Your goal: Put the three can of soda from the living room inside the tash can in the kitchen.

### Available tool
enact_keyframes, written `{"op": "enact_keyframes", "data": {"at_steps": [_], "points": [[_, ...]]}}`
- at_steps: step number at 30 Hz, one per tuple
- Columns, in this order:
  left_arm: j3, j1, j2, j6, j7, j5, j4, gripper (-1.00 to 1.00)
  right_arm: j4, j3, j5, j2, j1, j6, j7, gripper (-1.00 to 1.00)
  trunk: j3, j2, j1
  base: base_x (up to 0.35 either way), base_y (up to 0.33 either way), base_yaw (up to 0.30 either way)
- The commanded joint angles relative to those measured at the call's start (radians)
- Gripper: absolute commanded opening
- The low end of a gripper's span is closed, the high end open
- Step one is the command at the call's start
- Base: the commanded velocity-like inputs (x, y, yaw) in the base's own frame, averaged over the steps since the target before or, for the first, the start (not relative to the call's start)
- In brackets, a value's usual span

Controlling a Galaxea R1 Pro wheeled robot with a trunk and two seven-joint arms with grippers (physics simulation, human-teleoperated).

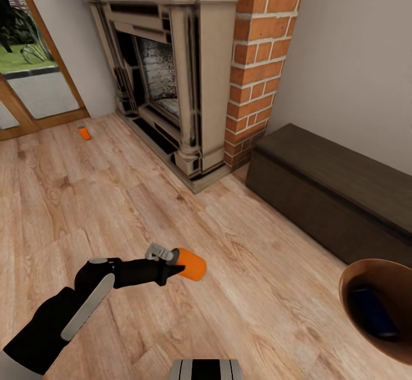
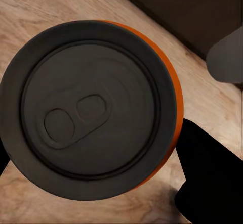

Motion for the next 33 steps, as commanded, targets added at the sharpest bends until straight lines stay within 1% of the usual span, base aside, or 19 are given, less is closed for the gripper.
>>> {"op": "enact_keyframes", "data": {"at_steps": [1,5,7,8,11,15,33], "points": [[0.000,0.000,0.015,-0.003,0.000,0.021,-0.001,-1.00,0.000,0.000,-0.005,0.000,-0.001,0.005,0.002,-1.00,0.002,0.000,0.000,0.000,0.000,0.000],[0.000,0.000,0.046,-0.039,-0.001,0.063,-0.001,-1.00,0.000,0.000,-0.005,0.000,0.000,0.005,0.002,-1.00,0.008,0.000,0.000,0.000,0.000,0.000],[0.000,0.000,0.065,-0.053,-0.002,0.080,-0.002,-1.00,0.000,-0.001,-0.005,0.000,0.000,0.005,0.002,-1.00,0.011,0.000,0.000,0.000,0.000,0.000],[-0.001,0.000,0.078,-0.059,-0.002,0.096,-0.003,-1.00,0.000,-0.001,-0.005,0.000,0.000,0.005,0.003,-1.00,0.013,0.000,0.000,0.000,0.000,0.000],[-0.001,0.000,0.093,-0.066,-0.003,0.126,-0.004,-1.00,0.000,-0.001,-0.005,-0.001,-0.001,0.005,0.002,-1.00,0.017,0.000,0.000,0.000,0.000,0.000],[-0.001,0.000,0.096,-0.067,-0.004,0.136,-0.003,-1.00,0.000,0.000,-0.005,0.000,0.000,0.006,0.002,-1.00,0.024,0.000,0.000,0.000,0.000,0.000],[-0.005,0.000,0.085,-0.069,-0.003,0.135,0.007,-1.00,0.000,0.012,-0.005,0.001,0.000,0.005,0.003,-1.00,0.052,0.000,0.000,0.000,0.000,0.000]]}}
